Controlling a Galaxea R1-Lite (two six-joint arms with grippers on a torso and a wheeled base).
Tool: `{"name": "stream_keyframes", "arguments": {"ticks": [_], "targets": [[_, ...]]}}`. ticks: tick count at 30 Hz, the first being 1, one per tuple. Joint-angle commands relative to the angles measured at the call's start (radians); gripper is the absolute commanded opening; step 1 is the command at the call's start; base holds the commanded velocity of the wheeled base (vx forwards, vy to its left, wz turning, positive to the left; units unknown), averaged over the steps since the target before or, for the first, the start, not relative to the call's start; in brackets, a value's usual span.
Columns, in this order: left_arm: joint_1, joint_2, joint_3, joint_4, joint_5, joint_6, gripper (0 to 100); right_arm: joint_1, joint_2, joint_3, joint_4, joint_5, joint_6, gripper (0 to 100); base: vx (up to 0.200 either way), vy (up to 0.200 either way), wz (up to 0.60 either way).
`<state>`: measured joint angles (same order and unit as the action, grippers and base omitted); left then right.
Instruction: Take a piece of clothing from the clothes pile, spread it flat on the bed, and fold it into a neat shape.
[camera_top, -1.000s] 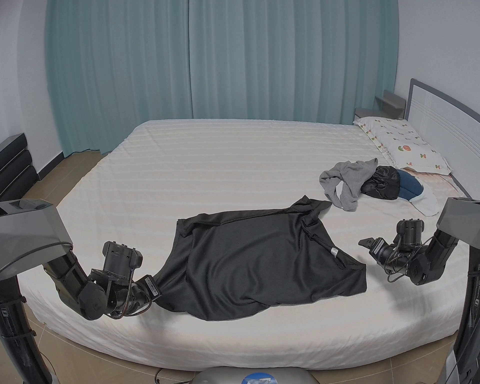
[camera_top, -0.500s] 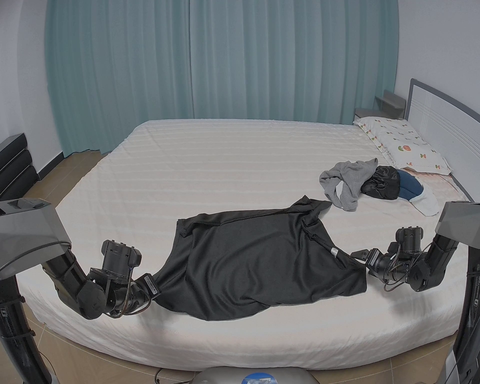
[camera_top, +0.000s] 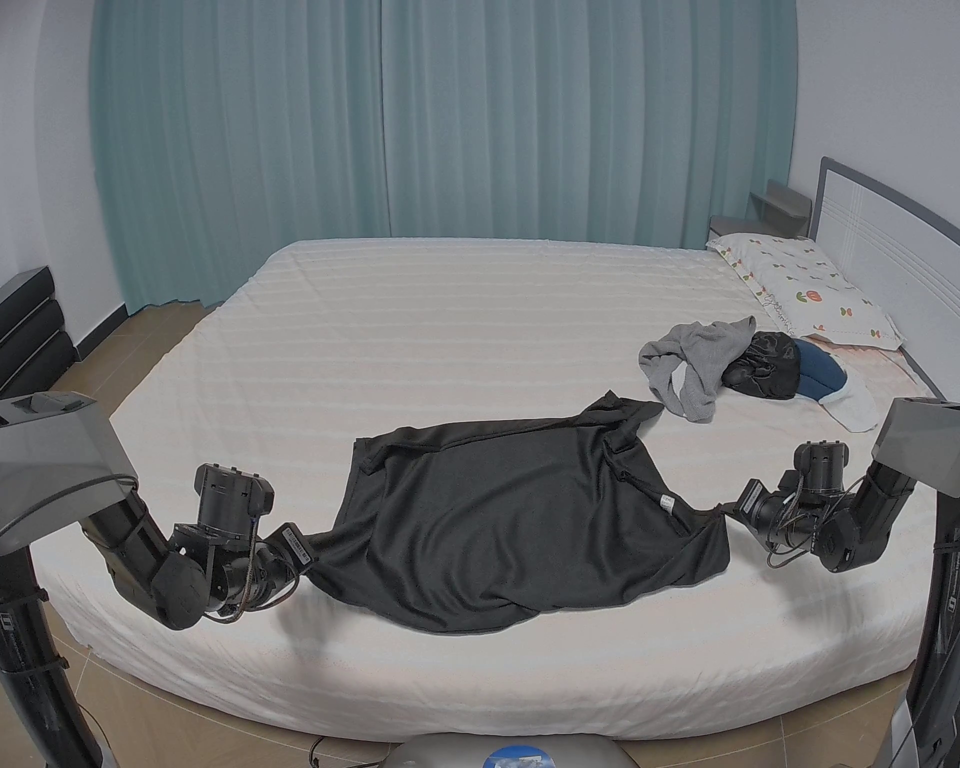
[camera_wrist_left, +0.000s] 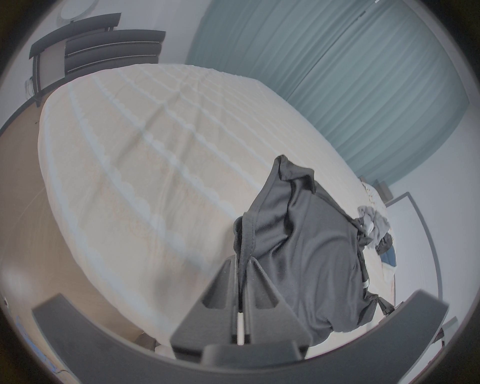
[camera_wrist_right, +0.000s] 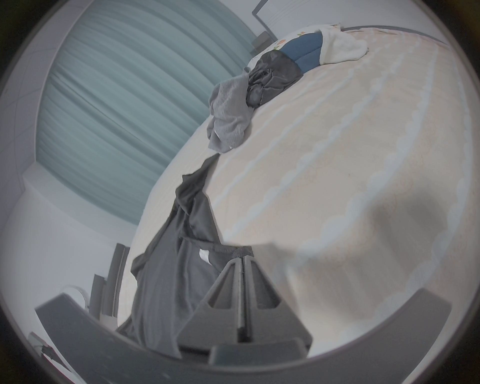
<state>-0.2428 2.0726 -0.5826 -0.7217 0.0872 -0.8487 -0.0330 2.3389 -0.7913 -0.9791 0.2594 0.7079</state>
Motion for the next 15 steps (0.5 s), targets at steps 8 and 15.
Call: {"name": "stream_keyframes", "arguments": {"ticks": [8, 15], "targets": [[0.049, 0.009, -0.034, -0.059, 0.002, -0.067, 0, -0.021, 0.025, -0.174, -0.026, -0.003, 0.125, 0, 0.000, 0.000, 0.00], [0.074, 0.014, -0.059, -0.061, 0.002, -0.082, 0, -0.012, 0.111, -0.318, -0.027, -0.040, 0.130, 0, 0.000, 0.000, 0.00]]}}
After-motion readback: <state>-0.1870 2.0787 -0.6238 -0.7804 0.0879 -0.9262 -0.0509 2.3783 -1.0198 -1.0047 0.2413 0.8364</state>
